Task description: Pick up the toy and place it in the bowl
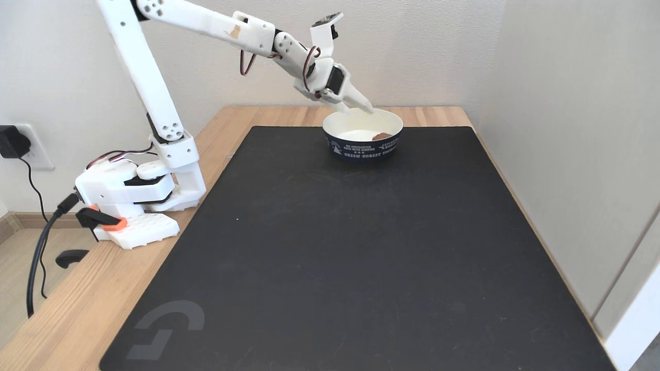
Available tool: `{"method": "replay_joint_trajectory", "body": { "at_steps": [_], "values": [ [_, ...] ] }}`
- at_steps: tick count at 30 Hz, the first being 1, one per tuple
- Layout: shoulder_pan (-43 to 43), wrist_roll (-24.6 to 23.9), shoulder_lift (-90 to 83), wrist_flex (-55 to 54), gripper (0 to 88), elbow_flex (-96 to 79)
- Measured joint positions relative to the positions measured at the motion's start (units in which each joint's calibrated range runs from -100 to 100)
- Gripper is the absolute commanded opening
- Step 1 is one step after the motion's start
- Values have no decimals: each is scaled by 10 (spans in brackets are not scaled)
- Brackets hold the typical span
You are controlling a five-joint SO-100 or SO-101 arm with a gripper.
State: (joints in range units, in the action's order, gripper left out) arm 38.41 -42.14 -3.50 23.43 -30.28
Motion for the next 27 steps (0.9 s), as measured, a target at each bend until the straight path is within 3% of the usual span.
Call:
{"method": "replay_joint_trajectory", "body": {
  "at_steps": [4,9,17,20,27],
  "values": [
    [-27,2,-66,0,136,-36],
    [-104,20,-215,0,127,-148],
    [-289,124,-537,0,130,-400],
    [-379,189,-662,0,127,-518],
    [-450,291,-816,20,127,-661]
  ]
}}
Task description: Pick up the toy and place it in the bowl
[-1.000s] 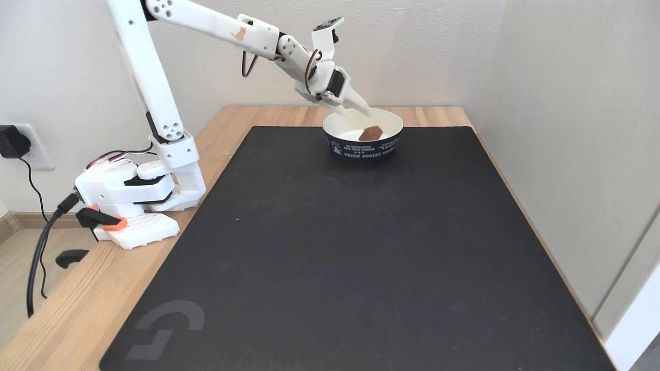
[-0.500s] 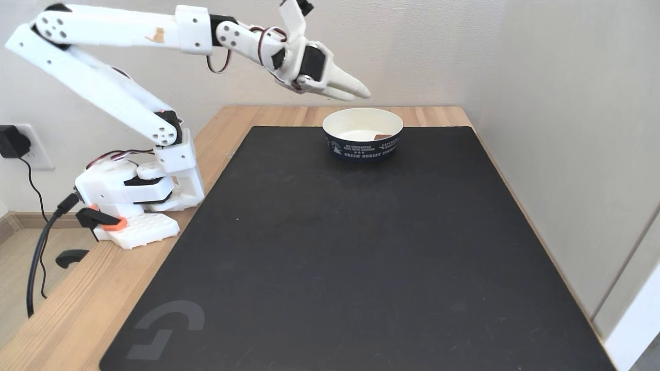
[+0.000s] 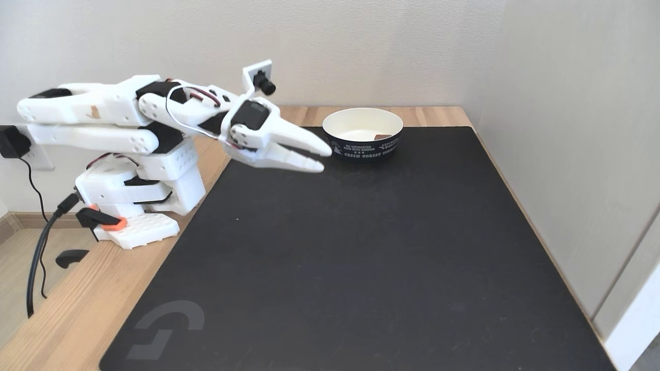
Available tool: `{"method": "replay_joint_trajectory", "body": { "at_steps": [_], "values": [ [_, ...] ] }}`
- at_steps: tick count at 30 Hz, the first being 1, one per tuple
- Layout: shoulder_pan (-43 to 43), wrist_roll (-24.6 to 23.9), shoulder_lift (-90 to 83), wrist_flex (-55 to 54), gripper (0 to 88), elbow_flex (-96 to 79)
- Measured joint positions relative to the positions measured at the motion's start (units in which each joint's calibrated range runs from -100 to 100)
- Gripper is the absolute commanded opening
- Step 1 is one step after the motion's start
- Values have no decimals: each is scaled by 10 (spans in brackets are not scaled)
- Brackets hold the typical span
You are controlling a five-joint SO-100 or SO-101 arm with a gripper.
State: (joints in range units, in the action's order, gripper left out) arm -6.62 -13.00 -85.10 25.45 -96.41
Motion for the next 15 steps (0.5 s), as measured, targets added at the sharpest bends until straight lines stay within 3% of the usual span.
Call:
{"method": "replay_joint_trajectory", "body": {
  "at_steps": [2,7,15],
  "values": [
    [7,43,-43,50,127,-14],
    [11,98,-114,154,127,-21],
    [17,146,-136,266,132,-23]
  ]
}}
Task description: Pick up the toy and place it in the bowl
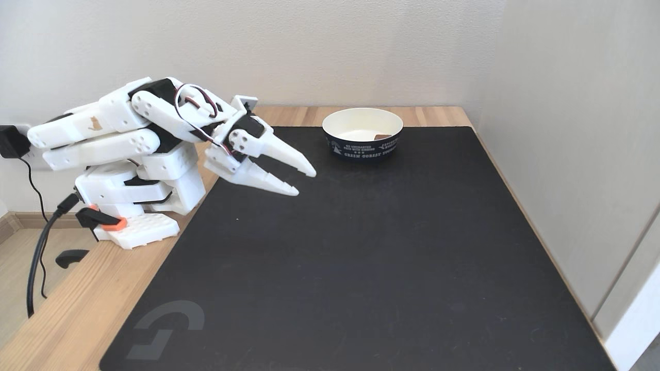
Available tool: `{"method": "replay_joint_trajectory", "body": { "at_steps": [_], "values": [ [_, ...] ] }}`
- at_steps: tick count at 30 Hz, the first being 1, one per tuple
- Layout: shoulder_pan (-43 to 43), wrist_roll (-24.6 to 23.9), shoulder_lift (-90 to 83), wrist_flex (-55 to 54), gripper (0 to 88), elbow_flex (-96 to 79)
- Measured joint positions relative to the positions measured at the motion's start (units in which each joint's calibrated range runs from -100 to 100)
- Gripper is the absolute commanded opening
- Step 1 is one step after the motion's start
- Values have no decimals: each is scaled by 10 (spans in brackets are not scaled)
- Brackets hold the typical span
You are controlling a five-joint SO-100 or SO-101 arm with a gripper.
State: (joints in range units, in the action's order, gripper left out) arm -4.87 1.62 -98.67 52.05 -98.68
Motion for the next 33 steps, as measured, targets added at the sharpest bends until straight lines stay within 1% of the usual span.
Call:
{"method": "replay_joint_trajectory", "body": {
  "at_steps": [6,33],
  "values": [
    [1,8,0,22,129,0],
    [3,10,-1,22,127,0]
  ]
}}
